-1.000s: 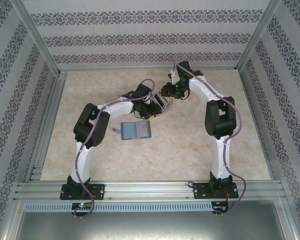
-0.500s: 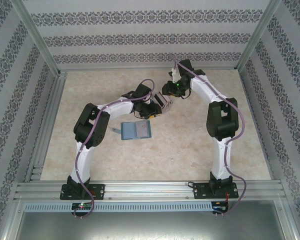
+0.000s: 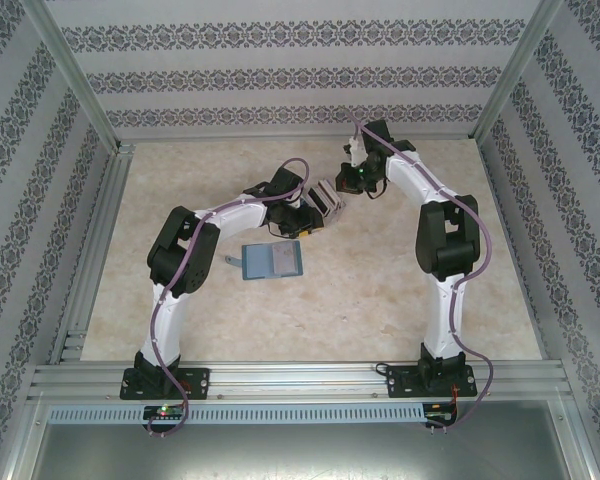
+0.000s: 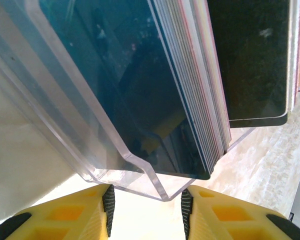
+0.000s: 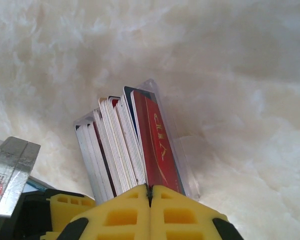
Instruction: Put the credit cards into the card holder
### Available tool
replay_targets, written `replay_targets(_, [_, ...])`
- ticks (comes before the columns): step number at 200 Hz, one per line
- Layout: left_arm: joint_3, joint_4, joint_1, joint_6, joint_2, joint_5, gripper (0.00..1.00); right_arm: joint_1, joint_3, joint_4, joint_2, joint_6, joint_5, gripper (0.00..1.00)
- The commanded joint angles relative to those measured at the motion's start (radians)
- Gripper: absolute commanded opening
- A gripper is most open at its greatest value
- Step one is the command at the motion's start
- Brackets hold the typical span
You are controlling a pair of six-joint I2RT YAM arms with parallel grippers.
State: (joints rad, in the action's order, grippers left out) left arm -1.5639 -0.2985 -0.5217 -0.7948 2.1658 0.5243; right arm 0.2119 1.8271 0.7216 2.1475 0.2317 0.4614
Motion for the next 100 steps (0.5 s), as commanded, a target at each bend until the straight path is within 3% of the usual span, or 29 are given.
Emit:
replay_targets(1, [0.004,0.048,0.008,-0.014,-0.009,0.019,0.43,0.006,-0.016,0.019,-0.03,0.012,0.032,0.01])
replay_targets(21, [0.005,0.045,0.007,-0.013,-0.01,0.019,0.43,0.006,-0.017,0.012,-0.032,0.017,0.044,0.09])
replay_targets(100, [0.005,0.039,0.007,-0.012,-0.014,0.011,0.42,-0.018,-0.069,-0.041,-0.062,0.049,0.123,0.12])
